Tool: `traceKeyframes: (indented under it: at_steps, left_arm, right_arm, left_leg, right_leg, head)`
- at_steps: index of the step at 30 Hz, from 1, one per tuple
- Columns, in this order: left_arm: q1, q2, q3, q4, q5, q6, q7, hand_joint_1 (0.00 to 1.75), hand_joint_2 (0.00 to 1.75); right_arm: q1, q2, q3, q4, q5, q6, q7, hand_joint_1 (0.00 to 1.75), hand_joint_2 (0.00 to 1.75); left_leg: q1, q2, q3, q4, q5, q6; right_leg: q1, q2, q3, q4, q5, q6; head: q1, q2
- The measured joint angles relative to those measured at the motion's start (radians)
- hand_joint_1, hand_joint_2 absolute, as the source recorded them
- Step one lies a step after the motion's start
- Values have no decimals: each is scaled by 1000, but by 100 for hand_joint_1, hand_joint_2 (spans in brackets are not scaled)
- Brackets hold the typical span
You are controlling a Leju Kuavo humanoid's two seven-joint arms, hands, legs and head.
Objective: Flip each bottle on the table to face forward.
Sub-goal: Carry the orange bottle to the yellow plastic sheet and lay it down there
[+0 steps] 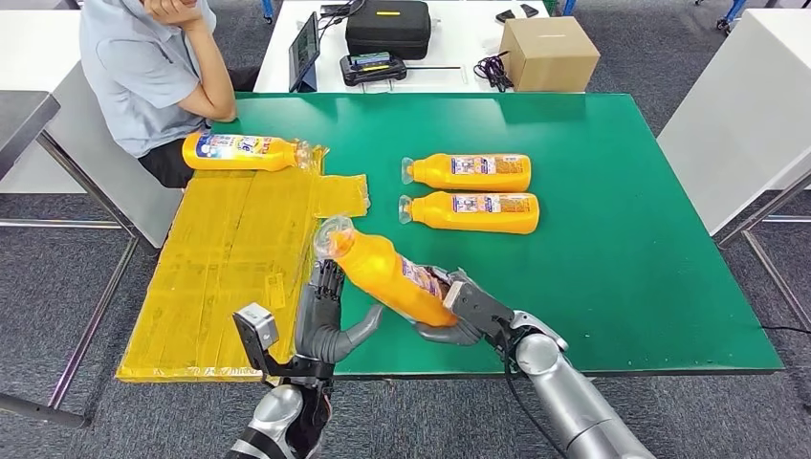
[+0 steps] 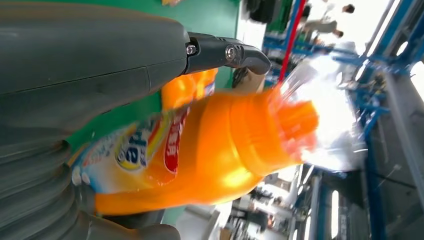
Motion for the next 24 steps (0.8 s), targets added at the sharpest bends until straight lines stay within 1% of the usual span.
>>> traceKeyframes:
  at_steps: [5,8,13,14,17,18,21,24]
  left_arm:
    - [-22,-8,-3,43,29,-44,18,0,175]
    - [-32,-10,-4,63,49,-90,40,0,175]
    - [-50,-13,-4,99,76,-128,45,0,175]
    - [-53,-13,-4,103,82,-136,46,4,175]
    - [-58,-13,-3,111,100,-158,47,135,175]
    - [-59,-13,-3,113,104,-164,47,175,175]
    - [-60,-13,-2,114,109,-177,44,175,175]
    - [-60,-13,0,116,115,-187,40,175,175]
  right_arm:
    - [-18,18,34,24,1,2,-5,175,175]
    - [-32,24,54,35,0,2,-15,175,175]
    - [-56,40,90,52,-4,11,-20,175,175]
    - [-59,43,96,56,-6,13,-20,175,175]
    - [-66,50,113,73,-17,15,-20,174,175]
    - [-69,52,118,82,-22,16,-20,173,175]
    - [-80,57,126,113,-32,16,-26,167,175]
    - [-91,59,135,139,-36,16,-37,158,175]
  left_leg:
    - [0,0,0,0,0,0]
    - [0,0,0,0,0,0]
    - [0,0,0,0,0,0]
    - [0,0,0,0,0,0]
    - [0,0,0,0,0,0]
    - [0,0,0,0,0,0]
    - [0,0,0,0,0,0]
    - [0,0,0,0,0,0]
  right_leg:
    - [0,0,0,0,0,0]
    - [0,0,0,0,0,0]
    - [0,0,0,0,0,0]
    - [0,0,0,0,0,0]
    - [0,0,0,0,0,0]
    - [0,0,0,0,0,0]
    - [0,0,0,0,0,0]
    - [0,0,0,0,0,0]
  head:
    - [0,0]
    - [0,0]
    - [0,0]
    - [0,0]
    - [0,0]
    - [0,0]
    - [0,0]
    - [0,0]
